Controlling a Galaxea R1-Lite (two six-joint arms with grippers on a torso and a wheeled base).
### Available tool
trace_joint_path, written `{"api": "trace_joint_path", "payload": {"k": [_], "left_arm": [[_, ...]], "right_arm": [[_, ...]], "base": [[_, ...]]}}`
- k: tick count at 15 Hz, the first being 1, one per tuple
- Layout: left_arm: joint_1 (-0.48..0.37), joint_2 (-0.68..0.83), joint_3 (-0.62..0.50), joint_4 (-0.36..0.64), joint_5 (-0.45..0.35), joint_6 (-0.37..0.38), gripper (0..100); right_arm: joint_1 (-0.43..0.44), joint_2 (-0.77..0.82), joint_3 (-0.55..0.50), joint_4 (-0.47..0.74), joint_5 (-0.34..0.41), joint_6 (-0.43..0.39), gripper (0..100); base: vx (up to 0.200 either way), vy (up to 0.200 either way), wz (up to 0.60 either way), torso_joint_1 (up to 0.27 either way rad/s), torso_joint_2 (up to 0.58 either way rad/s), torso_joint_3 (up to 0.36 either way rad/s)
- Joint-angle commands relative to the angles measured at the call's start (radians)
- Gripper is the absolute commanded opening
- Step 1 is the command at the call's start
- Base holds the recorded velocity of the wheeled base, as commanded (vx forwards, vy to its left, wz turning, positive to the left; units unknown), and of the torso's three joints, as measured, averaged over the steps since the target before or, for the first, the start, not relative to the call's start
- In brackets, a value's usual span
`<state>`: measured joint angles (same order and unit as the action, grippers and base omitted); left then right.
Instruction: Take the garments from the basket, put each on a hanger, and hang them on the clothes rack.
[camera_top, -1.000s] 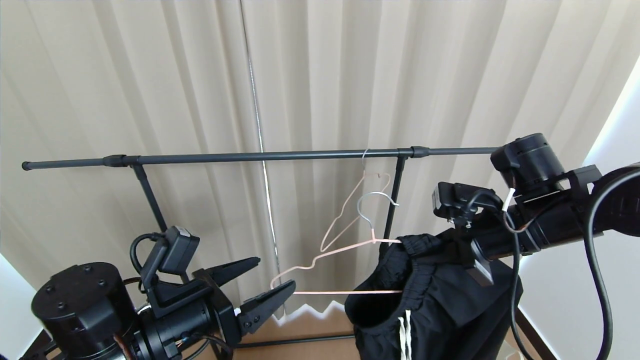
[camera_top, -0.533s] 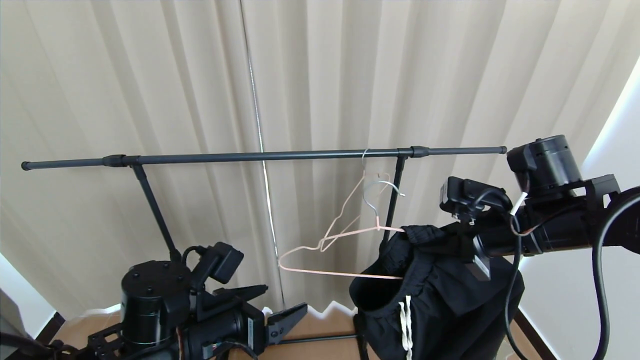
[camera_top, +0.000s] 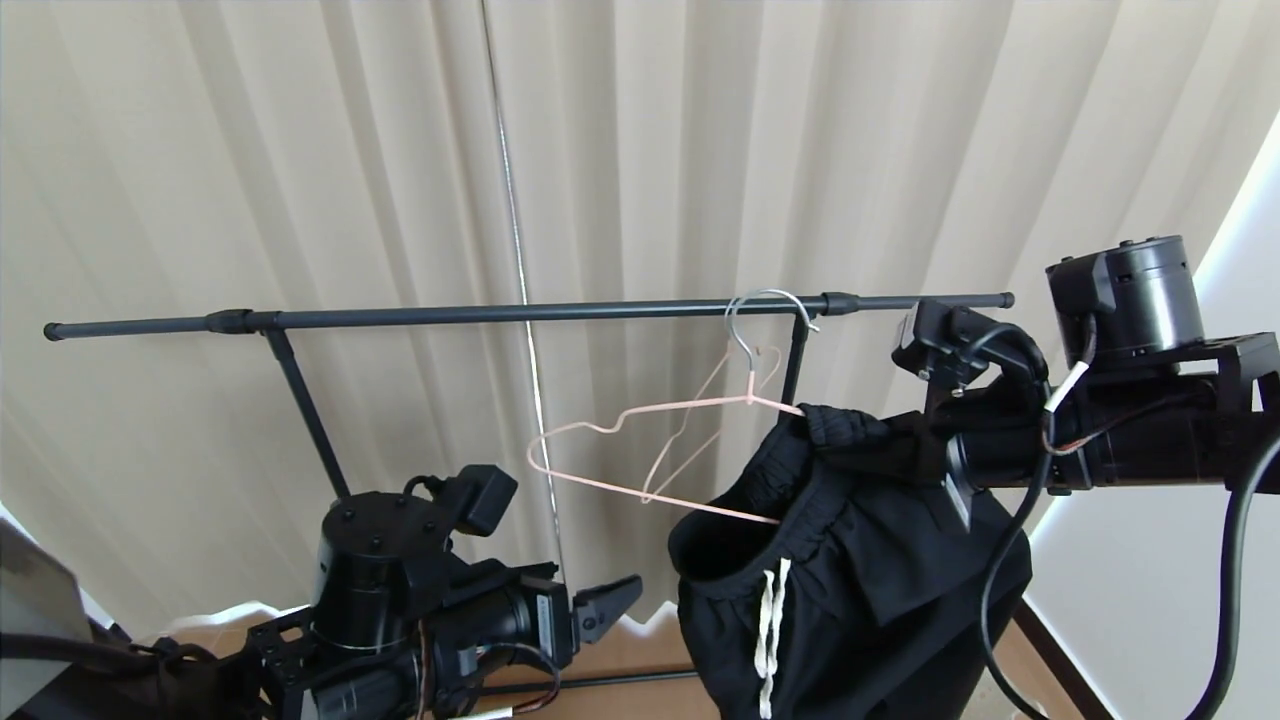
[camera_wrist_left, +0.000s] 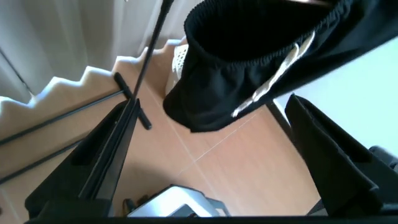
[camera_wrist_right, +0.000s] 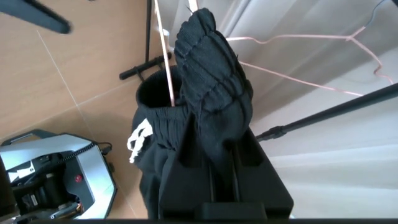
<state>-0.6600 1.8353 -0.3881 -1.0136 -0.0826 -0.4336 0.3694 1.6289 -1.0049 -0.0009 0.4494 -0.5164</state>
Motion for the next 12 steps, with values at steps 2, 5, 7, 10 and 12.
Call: {"api": "trace_joint_path", "payload": {"k": [2,5,7,10,12], "left_arm": [[0.02,0.045,-0.058,-0.005,0.027,-0.043,100],[0.036,0.087,-0.11,-0.008,0.021,-0.079,100],[0.037,0.114,-0.13,-0.01,0.015,-0.12,100],[0.036,0.148,-0.161,-0.01,-0.052,-0.186,100],[0.034,0.191,-0.183,-0.01,-0.052,-0.197,100]], "right_arm": [[0.003,-0.031,0.0,-0.001,0.002,0.016,0],[0.013,-0.069,0.002,-0.001,0.002,0.073,0],[0.02,-0.084,0.008,-0.001,0.002,0.075,0],[0.026,-0.092,0.009,-0.001,0.002,0.09,0],[0.048,-0.098,0.011,-0.001,0.002,0.101,0]], "base": [[0.0,0.0,0.0,0.0,0.0,0.0],[0.0,0.0,0.0,0.0,0.0,0.0],[0.0,0.0,0.0,0.0,0.0,0.0],[0.0,0.0,0.0,0.0,0.0,0.0],[0.0,0.0,0.0,0.0,0.0,0.0]]}}
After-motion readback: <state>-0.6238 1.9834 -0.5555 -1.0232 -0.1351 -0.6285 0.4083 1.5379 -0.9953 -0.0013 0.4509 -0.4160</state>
